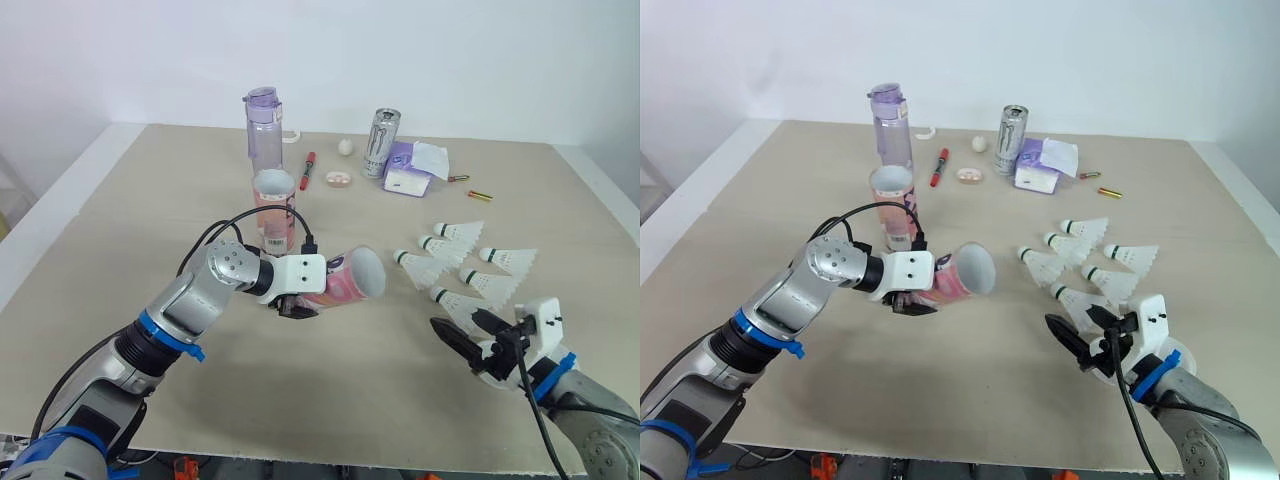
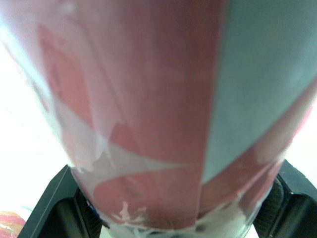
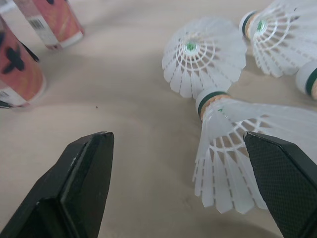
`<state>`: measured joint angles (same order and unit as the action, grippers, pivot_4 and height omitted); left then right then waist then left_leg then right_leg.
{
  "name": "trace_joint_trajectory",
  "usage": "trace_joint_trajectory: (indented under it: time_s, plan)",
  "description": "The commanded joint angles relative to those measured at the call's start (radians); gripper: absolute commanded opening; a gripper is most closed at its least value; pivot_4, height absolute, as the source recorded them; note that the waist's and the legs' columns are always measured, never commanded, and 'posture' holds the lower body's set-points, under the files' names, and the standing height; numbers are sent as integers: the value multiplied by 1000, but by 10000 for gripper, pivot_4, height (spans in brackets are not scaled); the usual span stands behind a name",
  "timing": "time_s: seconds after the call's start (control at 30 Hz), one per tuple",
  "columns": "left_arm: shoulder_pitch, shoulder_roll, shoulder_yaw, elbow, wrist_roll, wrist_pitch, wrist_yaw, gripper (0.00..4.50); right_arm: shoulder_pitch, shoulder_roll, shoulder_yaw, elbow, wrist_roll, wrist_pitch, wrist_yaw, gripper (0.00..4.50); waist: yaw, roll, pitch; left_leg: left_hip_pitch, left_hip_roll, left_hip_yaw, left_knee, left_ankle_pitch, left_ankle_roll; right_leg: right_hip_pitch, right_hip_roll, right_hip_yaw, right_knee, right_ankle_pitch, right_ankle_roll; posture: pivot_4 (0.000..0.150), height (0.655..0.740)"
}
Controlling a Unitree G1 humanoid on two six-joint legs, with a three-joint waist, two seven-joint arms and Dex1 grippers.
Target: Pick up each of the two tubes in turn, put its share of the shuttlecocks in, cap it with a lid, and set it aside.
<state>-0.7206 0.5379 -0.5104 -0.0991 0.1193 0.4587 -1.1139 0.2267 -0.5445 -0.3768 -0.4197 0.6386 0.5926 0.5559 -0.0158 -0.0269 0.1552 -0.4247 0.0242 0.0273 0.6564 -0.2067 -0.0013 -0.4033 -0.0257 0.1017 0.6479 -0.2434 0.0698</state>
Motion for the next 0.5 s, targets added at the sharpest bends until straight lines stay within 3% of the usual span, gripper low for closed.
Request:
trace_joint_trajectory:
  time_s: [0.03,0.17,0.2,0.3,0.33,0.37,0.4,0.47,0.5]
  plan:
    - [15,-6,-9,-18,8,4,7,34305,-19,7,15,-46,-28,29,-78,45000,0,0,0,0,0,0,0,0,0,0,0,0,0,0,0,1500,7400]
    - [17,-8,-11,-14,10,0,10,34305,-37,16,21,-55,-52,43,-134,45000,0,0,0,0,0,0,0,0,0,0,0,0,0,0,0,1500,7400]
    - [17,-10,-11,-12,11,-1,11,33262,-40,18,20,-58,-56,48,-147,39704,0,0,0,0,0,0,0,0,0,0,0,0,0,0,0,1500,7400]
    - [15,-12,-12,-4,12,-6,12,33262,-48,26,18,-60,-70,51,-175,32381,0,0,0,0,0,0,0,0,0,0,0,0,0,0,0,1500,7400]
    - [15,-13,-12,-2,12,-8,13,33262,-49,27,18,-60,-70,53,-178,26961,0,0,0,0,0,0,0,0,0,0,0,0,0,0,0,1500,7400]
    - [15,-13,-12,1,12,-9,14,33262,-51,27,18,-61,-70,56,-180,26961,0,0,0,0,0,0,0,0,0,0,0,0,0,0,0,1500,7400]
    - [15,-14,-12,4,13,-12,14,33262,-53,28,20,-62,-70,58,-182,21820,0,0,0,0,0,0,0,0,0,0,0,0,0,0,0,1500,7400]
    - [15,-14,-12,6,14,-14,15,33262,-54,30,22,-66,-69,59,-186,16434,0,0,0,0,0,0,0,0,0,0,0,0,0,0,0,1500,7400]
    - [16,-14,-12,6,15,-14,16,33262,-54,31,23,-67,-73,54,-187,9245,0,0,0,0,0,0,0,0,0,0,0,0,0,0,0,1500,7400]
